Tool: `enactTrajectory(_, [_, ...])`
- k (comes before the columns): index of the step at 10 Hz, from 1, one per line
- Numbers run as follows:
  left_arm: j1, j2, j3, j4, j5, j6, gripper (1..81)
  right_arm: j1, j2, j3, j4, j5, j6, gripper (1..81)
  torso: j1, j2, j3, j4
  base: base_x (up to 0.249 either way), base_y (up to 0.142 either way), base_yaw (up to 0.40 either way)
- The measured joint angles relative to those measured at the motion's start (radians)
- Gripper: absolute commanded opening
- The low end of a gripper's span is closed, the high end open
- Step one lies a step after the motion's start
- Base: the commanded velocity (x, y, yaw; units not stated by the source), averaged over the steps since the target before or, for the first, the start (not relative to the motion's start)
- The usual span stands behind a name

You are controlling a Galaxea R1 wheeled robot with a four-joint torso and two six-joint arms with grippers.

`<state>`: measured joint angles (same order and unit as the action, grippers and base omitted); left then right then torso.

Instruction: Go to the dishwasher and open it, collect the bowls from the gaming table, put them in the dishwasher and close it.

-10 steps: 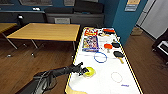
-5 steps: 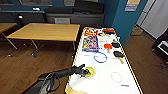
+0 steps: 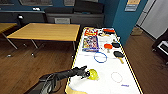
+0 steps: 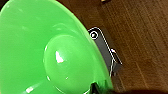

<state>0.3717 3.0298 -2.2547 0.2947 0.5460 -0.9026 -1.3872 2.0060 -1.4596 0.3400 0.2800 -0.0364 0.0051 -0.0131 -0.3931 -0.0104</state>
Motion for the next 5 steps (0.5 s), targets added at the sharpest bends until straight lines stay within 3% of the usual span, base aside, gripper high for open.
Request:
enactTrajectory(3, [-0.001, -0.049, 0.094, 0.005, 0.027, 0.000, 1.0, 0.000, 0.003, -0.002, 0.000, -0.013, 0.001, 1.0, 0.000, 0.000, 0.000, 0.000, 0.000, 0.000, 0.000])
enactTrajectory(5, [-0.032, -0.127, 0.232, 0.005, 0.034, -0.003, 1.0, 0.000, 0.002, 0.006, -0.001, -0.021, 0.000, 1.0, 0.000, 0.000, 0.000, 0.000, 0.000, 0.000, 0.000])
